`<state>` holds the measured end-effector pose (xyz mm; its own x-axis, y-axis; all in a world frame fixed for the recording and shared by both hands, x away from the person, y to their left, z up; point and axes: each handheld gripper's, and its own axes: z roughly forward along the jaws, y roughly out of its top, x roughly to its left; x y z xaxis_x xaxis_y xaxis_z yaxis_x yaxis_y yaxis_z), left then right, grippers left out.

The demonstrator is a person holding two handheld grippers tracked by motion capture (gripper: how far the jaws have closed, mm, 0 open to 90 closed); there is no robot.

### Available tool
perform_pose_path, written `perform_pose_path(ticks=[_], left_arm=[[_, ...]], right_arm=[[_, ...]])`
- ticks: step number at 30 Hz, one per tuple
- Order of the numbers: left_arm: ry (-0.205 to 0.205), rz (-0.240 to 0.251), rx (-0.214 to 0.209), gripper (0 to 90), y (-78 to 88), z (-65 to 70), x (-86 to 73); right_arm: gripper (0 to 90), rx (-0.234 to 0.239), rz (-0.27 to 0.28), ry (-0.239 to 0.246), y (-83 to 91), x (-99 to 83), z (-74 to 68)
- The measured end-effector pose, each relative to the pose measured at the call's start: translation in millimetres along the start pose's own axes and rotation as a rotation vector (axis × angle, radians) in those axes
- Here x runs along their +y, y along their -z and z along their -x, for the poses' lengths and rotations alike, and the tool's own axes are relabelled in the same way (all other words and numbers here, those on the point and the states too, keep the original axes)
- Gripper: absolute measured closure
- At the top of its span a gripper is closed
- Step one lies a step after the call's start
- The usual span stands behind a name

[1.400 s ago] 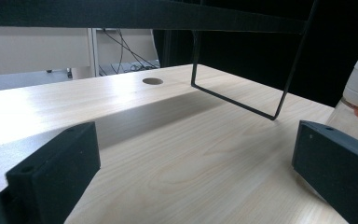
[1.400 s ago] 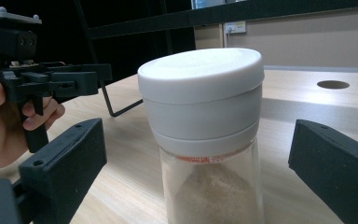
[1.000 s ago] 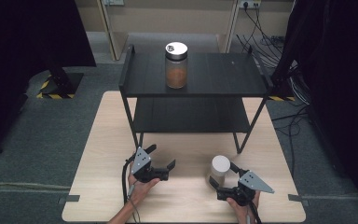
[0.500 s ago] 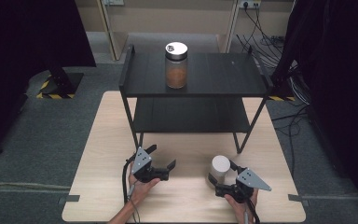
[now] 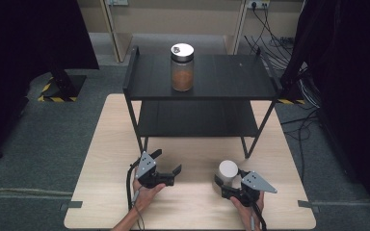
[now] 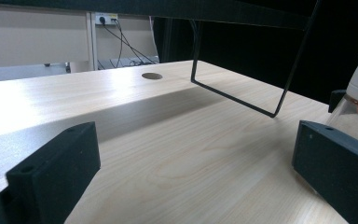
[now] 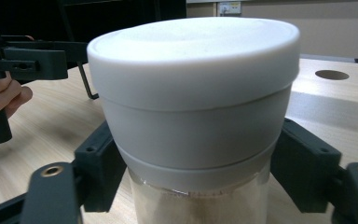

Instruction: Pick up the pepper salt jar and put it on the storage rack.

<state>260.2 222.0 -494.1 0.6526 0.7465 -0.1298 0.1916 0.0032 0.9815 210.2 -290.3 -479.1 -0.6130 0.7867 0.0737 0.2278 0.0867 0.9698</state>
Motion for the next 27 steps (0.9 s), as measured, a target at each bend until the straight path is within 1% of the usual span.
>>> perform_pose_path(ticks=[3, 5, 10, 16, 20, 27], left_arm=[[0.000, -0.001, 0.001, 0.3, -0.2, 0.1, -0.2], [0.001, -0.002, 0.001, 0.3, -0.4, -0.2, -0.3], [0.001, -0.007, -0.002, 0.3, -1.0, -0.3, -0.5], [-0.001, -0.009, -0.004, 0.3, -1.1, -0.2, -0.7], [0.000, -0.009, -0.001, 0.3, -1.1, -0.2, -0.7], [-0.002, -0.011, -0.001, 0.3, -1.2, 0.2, -0.9]], right_arm=[[32.1, 0.002, 0.001, 0.012, 0.6, 0.7, -0.2], [33.3, -0.002, -0.001, 0.026, 0.7, 1.4, -1.6], [34.4, -0.012, -0.007, 0.046, 1.5, 3.3, -4.4], [34.8, -0.018, -0.004, 0.046, 3.5, 3.8, -5.4], [35.0, -0.018, 0.008, 0.048, 5.4, 3.7, -4.4], [35.2, -0.017, 0.024, 0.061, 9.2, 6.6, -6.9]])
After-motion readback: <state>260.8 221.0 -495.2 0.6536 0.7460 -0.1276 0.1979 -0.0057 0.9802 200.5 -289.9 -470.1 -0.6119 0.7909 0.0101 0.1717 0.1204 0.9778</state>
